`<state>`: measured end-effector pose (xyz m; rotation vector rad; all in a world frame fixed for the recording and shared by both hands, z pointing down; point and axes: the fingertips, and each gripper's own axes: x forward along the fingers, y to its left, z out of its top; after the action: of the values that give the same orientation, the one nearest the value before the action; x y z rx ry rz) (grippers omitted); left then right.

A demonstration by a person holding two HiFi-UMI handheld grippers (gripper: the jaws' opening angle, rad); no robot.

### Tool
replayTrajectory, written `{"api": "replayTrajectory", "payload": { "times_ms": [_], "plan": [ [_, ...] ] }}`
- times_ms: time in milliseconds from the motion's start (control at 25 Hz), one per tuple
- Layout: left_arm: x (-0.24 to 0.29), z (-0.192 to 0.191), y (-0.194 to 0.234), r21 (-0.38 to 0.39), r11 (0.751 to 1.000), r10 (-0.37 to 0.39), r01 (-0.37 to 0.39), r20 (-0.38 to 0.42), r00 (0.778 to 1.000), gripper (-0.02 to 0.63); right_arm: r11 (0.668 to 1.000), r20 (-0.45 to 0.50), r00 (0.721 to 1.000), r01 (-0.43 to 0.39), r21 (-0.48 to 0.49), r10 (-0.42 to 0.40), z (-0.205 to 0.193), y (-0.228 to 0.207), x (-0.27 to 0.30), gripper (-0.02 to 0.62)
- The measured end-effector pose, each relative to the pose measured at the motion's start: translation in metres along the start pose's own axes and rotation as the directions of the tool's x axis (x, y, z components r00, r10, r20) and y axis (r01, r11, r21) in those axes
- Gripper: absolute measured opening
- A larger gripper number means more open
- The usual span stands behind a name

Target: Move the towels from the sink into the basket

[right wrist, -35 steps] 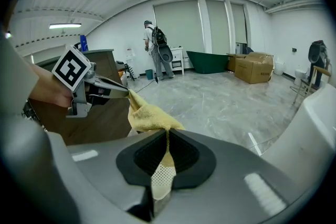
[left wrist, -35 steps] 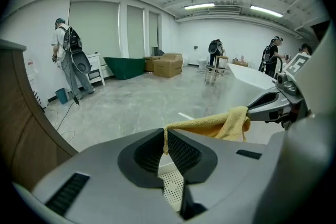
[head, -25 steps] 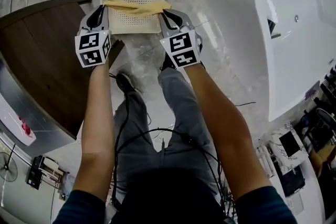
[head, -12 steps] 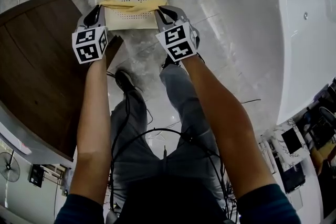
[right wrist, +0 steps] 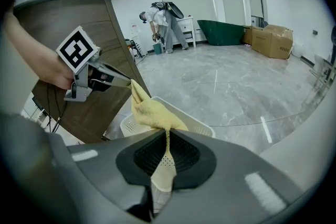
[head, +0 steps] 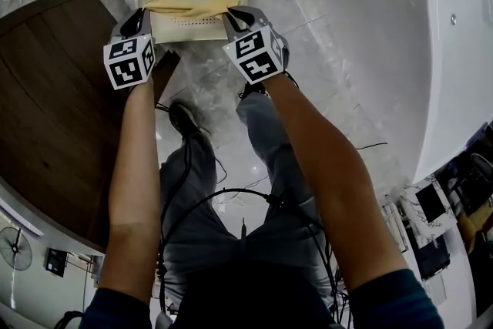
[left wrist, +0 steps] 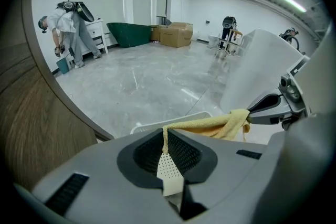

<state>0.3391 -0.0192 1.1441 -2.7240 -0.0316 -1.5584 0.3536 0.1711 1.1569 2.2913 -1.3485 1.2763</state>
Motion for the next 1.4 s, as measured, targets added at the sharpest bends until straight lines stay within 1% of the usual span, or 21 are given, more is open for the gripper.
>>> {"api": "replayTrajectory", "payload": {
  "times_ms": [280,520,600,720,840,960,1080,1160,1200,1280,1320,1400],
  "plan": [
    [0.004,-0.01,0.001,-0.034,0.999,0.0,-0.001,-0.036,0.999,0.026,1.0,-0.031,1.0,0.001,0.007,-0.001,-0.002,0.002,0.006,0.032],
    [0.004,-0.023,-0.002,-0.084,0.996,-0.021,0.014,-0.084,0.996,0.032,1.0,-0.093,0.996,-0.01,0.023,0.012,-0.01,0.003,0.005,0.035],
    [0.004,-0.024,-0.005,-0.108,0.994,-0.036,0.025,-0.097,0.995,0.054,1.0,-0.11,0.994,-0.01,0.027,0.013,-0.011,0.002,0.003,0.035],
    [-0.001,-0.017,-0.008,-0.126,0.992,-0.037,0.025,-0.088,0.995,0.086,1.0,-0.115,0.993,-0.003,0.022,0.005,-0.007,0.001,-0.001,0.032],
    [-0.014,-0.002,-0.014,-0.133,0.991,-0.034,0.025,-0.061,0.998,0.089,1.0,-0.115,0.993,0.003,0.022,0.0,0.001,0.003,-0.013,0.032],
    [-0.034,0.022,-0.026,-0.147,0.989,-0.039,0.035,-0.028,0.999,0.089,0.999,-0.098,0.995,0.01,0.031,-0.007,0.019,0.005,-0.033,0.032],
    [-0.062,0.058,-0.041,-0.156,0.986,-0.06,0.063,0.025,0.998,0.089,0.999,-0.065,0.998,0.026,0.039,-0.024,0.045,0.005,-0.061,0.032],
    [-0.088,0.093,-0.052,-0.129,0.988,-0.08,0.09,0.086,0.993,0.086,0.998,-0.032,0.999,0.042,0.043,-0.041,0.068,0.005,-0.085,0.032],
    [-0.105,0.114,-0.059,-0.094,0.99,-0.092,0.105,0.128,0.987,0.081,0.998,-0.011,0.999,0.051,0.047,-0.05,0.082,0.005,-0.099,0.031],
    [-0.145,0.161,-0.074,0.001,0.991,-0.128,0.131,0.219,0.967,0.057,0.996,0.041,0.996,0.071,0.057,-0.073,0.112,0.007,-0.131,0.026],
    [-0.166,0.184,-0.082,0.044,0.988,-0.151,0.145,0.261,0.953,0.05,0.995,0.07,0.994,0.082,0.062,-0.087,0.129,0.008,-0.149,0.023],
    [-0.207,0.231,-0.098,0.114,0.978,-0.204,0.175,0.339,0.919,0.03,0.992,0.136,0.984,0.106,0.075,-0.115,0.164,0.008,-0.185,0.014]
  ]
}}
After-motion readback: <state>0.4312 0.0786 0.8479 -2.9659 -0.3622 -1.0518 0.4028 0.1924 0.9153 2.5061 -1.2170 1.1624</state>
